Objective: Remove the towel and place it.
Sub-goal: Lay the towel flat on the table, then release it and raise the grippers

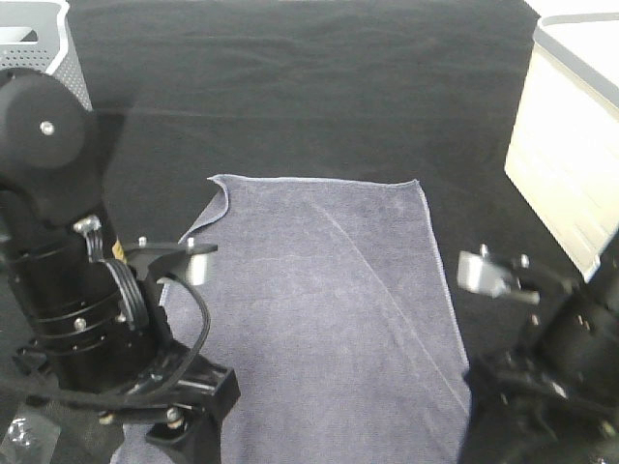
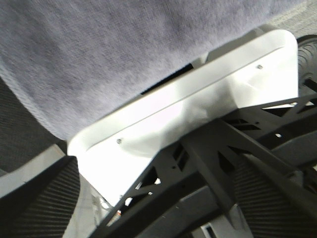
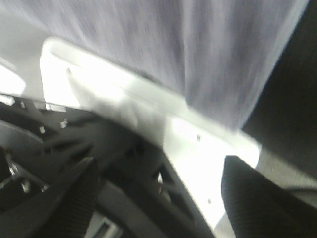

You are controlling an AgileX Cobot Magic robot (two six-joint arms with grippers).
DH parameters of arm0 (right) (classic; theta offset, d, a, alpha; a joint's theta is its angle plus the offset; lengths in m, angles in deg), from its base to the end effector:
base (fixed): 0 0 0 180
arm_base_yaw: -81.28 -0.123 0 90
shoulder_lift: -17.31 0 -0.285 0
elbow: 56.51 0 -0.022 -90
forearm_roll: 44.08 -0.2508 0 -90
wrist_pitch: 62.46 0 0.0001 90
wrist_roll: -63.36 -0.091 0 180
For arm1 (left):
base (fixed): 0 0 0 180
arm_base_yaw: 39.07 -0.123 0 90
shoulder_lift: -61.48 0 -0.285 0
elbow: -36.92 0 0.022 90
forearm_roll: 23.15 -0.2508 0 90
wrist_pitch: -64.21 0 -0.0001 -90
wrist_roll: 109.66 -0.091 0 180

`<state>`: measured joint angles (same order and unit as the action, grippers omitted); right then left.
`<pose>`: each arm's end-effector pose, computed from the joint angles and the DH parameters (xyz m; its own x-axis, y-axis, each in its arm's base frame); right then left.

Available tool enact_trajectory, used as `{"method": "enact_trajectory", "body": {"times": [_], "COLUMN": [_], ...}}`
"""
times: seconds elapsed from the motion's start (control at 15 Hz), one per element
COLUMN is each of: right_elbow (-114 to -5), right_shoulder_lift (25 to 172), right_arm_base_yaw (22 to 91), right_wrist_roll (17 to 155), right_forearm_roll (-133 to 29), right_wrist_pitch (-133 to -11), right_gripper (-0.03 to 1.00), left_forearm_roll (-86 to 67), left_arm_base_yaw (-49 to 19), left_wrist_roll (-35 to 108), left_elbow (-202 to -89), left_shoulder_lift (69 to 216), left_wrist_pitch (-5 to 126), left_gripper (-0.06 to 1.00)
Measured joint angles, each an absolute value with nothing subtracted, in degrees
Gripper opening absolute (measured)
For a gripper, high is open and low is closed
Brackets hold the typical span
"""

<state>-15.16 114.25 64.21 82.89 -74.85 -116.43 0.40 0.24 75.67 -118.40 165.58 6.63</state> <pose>0.1859 0.0965 0.1513 -0.9457 -0.2942 0.1383 -0.2157 0.8861 0.4102 0.1914 -0.1964 0.1740 -0.9152 0.3636 0.1739 0.3034 0.9055 -0.2966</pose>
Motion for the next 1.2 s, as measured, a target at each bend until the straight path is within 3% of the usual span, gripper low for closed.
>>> {"method": "enact_trajectory", "body": {"times": [0.2, 0.47, 0.73, 1.2], "right_elbow": [-21.29, -28.22, -38.76, -52.68], "right_shoulder_lift": [114.19, 114.19, 119.98, 134.99], "right_arm_base_yaw": [64.21, 64.26, 71.37, 74.12], "right_wrist_roll": [80.54, 78.60, 80.66, 83.92], "right_forearm_roll": [-72.10, -67.29, -67.98, -69.75], "right_wrist_pitch": [-116.66, -116.26, -115.63, -115.28], "right_gripper": [0.71, 0.85, 0.86, 0.86], "left_forearm_roll": [-6.13, -11.69, -13.41, -3.50], "left_arm_base_yaw": [-0.16, -6.35, -18.50, -28.81], "left_wrist_roll": [77.62, 78.77, 74.30, 58.25], "left_elbow": [-121.61, -124.87, -125.16, -126.02], "left_shoulder_lift": [165.58, 165.58, 165.58, 167.02], "left_wrist_pitch": [6.63, 9.61, 17.63, 30.58], "left_gripper": [0.80, 0.86, 0.87, 0.87]}}
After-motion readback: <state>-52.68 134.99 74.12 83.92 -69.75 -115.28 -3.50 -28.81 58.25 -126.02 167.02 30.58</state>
